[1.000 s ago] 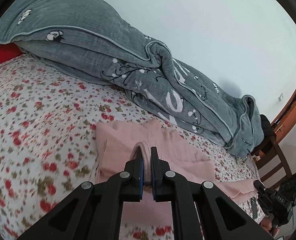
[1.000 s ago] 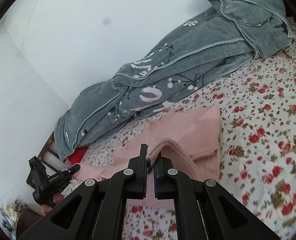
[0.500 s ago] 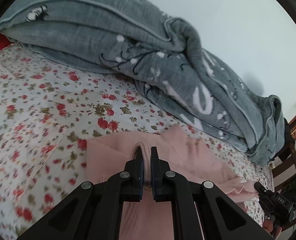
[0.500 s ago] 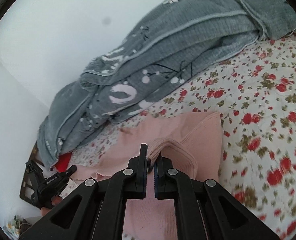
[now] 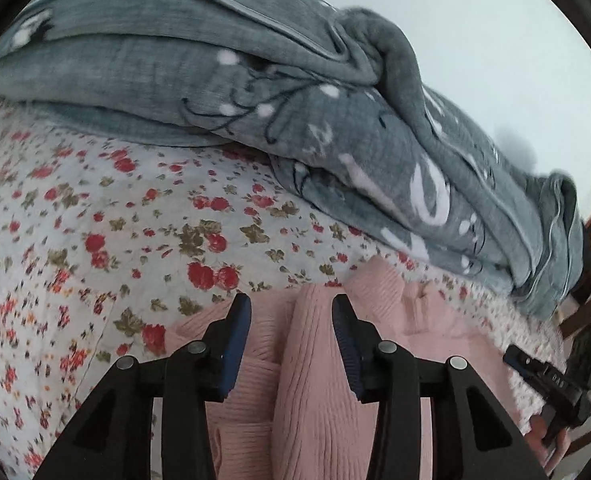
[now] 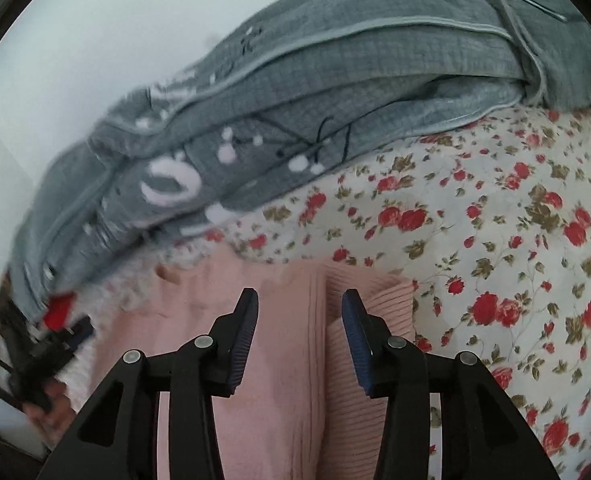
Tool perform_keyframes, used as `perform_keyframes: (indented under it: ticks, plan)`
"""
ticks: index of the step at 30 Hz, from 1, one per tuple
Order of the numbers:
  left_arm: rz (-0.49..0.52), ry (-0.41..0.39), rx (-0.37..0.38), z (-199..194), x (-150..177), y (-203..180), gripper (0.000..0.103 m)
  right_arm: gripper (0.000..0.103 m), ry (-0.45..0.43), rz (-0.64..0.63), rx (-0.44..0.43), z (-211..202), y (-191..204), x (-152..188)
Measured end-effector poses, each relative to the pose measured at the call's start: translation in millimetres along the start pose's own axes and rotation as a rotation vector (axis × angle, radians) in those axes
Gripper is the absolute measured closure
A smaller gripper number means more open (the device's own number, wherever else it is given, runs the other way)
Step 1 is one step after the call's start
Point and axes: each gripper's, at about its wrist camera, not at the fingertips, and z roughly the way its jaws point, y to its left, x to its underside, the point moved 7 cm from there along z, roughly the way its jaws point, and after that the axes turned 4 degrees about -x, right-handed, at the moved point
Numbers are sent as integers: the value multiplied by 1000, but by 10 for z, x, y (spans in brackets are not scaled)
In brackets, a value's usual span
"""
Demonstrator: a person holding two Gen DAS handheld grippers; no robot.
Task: Fold small clothes
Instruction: 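Lower the hem onto the collar and open both grippers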
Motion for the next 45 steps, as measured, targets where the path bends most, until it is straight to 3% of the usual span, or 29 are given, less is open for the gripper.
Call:
perform_keyframes:
  ticks: [3,5,7,8,10,13,15,19,23,26,28,31,33,36,38,40,45]
  plan:
    - [75,39,-32,137,30,-76,63,60,37,-38,44,145,-13,58]
    - [118,41,-90,228,75,-75,64,60,47,-63,79,220,-40,99]
    - [134,51,-116,311,137,-51,79,63,54,-83,106,287,-56,129]
    - [132,62,-116,339,165,-33,92,66,55,-96,126,301,-60,132]
    - [107,34,-90,295,155,7,95,97,53,-111,128,295,-31,124]
    - [52,-30,-24,105,91,70,96,97,-19,-129,101,150,36,66]
    - [24,-42,-29,84,60,127,96,98,-61,-164,96,102,68,34]
    - [-5,28,-76,328,144,205,96,98,21,-82,123,326,-130,89]
    - [-3,40,-97,324,146,217,84,95,16,-100,150,269,-98,66]
    - [40,11,-109,150,64,176,79,88,-3,-118,155,125,8,-12]
    - [91,-30,-109,21,-9,75,77,75,-34,-134,144,-3,118,-97]
    - [163,-30,-40,2,-42,-184,74,64,-73,-168,117,-95,324,-197]
    - [232,-36,-41,113,0,-337,74,64,-63,-216,113,12,435,-182]
    - [284,-6,-134,365,127,-309,74,64,6,-253,171,354,318,-30]
    - [234,33,-101,490,186,-190,74,69,52,-223,201,526,121,55]
    - [187,14,-48,469,158,-129,74,74,4,-174,163,438,82,-30]
    - [184,23,-38,517,211,-92,74,77,4,-165,180,481,23,-34]
